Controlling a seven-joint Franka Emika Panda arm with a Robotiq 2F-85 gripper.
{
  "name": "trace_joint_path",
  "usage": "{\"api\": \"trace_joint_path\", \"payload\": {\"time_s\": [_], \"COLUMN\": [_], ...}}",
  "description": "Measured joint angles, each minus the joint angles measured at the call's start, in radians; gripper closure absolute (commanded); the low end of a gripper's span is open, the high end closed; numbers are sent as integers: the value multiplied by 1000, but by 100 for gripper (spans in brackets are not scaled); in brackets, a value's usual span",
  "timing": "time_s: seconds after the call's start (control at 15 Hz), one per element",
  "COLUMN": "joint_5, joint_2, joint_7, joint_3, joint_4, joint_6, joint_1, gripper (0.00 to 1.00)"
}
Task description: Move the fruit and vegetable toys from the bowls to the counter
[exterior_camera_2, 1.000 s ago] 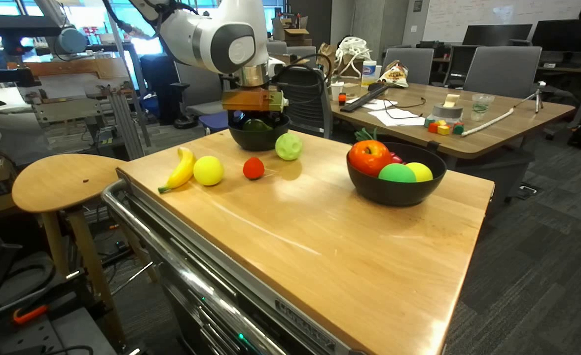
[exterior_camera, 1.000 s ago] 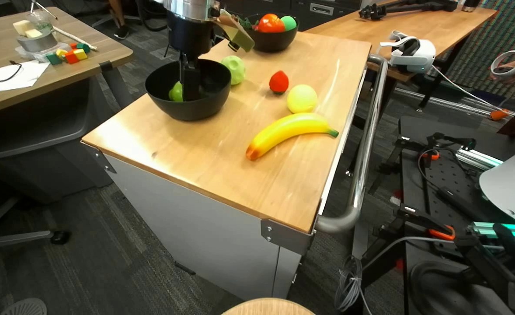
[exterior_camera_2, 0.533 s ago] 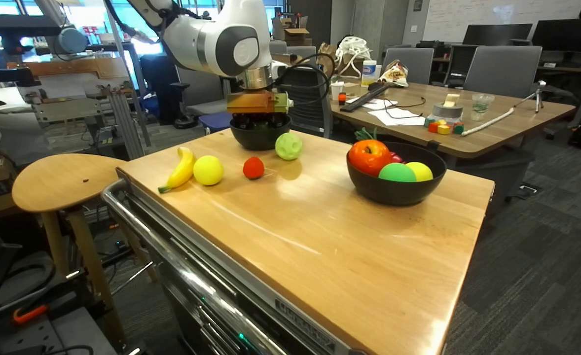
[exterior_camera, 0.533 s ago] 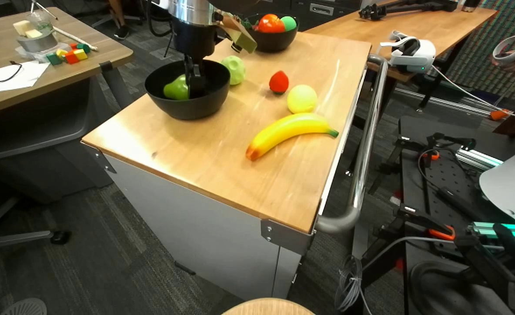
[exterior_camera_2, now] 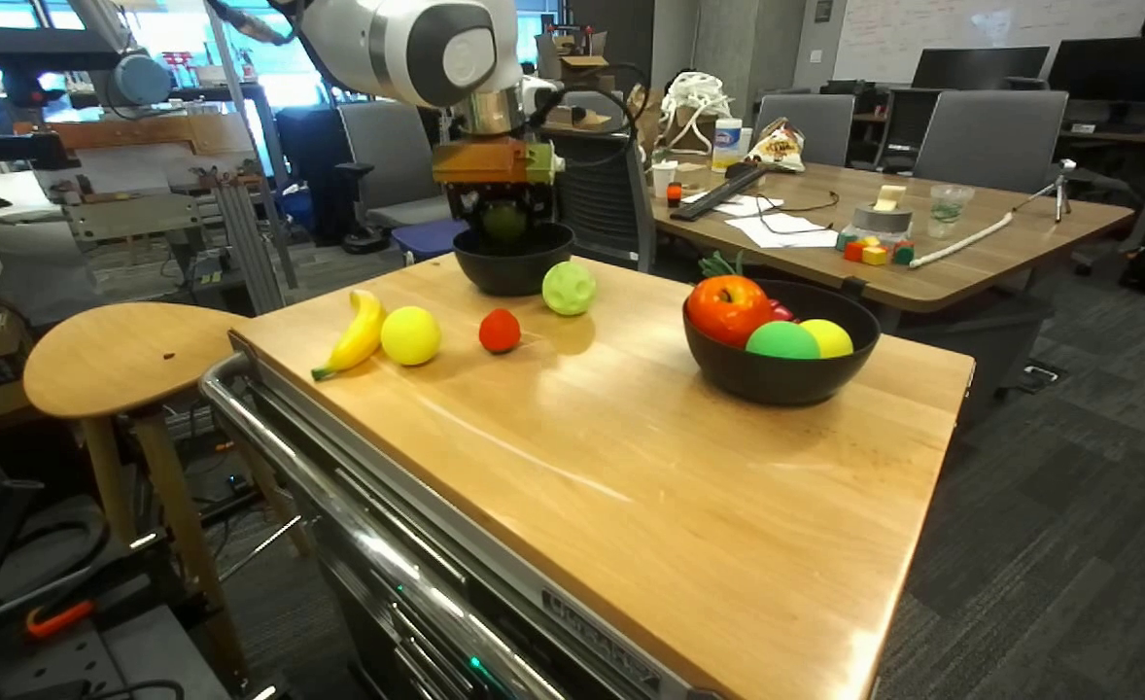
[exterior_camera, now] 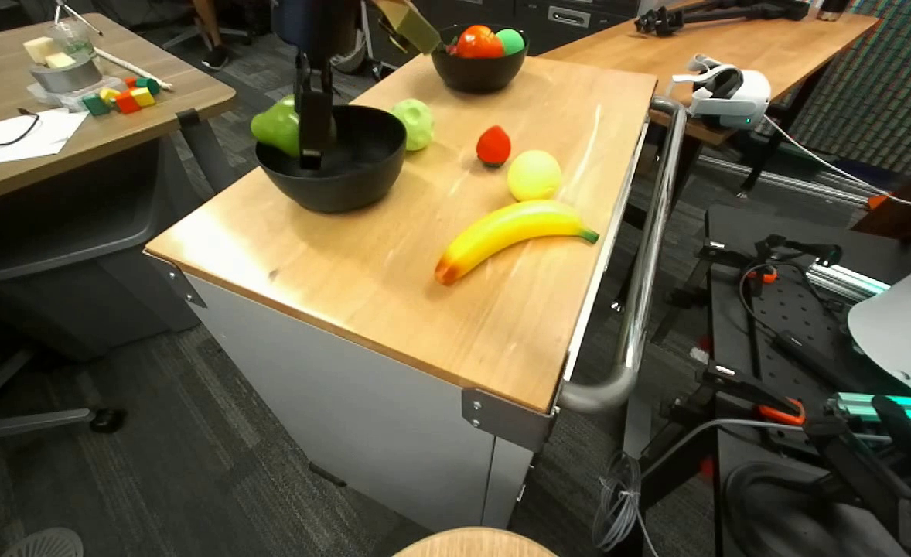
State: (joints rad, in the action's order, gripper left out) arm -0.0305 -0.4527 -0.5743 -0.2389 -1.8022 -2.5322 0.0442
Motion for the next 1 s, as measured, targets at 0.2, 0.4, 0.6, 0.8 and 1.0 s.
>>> {"api": "trace_joint_path", "payload": {"time_s": [0.2, 0.4, 0.6, 0.8, 1.0], "joint_5": [-25, -39, -47, -35, -17], "joint_2": [128, 283, 437, 563, 639], "joint_7": [-26, -29, -47, -82, -104], "joint_3": [-22, 5, 75, 170, 274], "joint_4": [-26, -85, -176, -287, -403], "joint_6": [88, 217, 348, 362, 282], "joint_1": [0, 2, 4, 5, 11], "gripper": [58, 58, 58, 58, 58]}}
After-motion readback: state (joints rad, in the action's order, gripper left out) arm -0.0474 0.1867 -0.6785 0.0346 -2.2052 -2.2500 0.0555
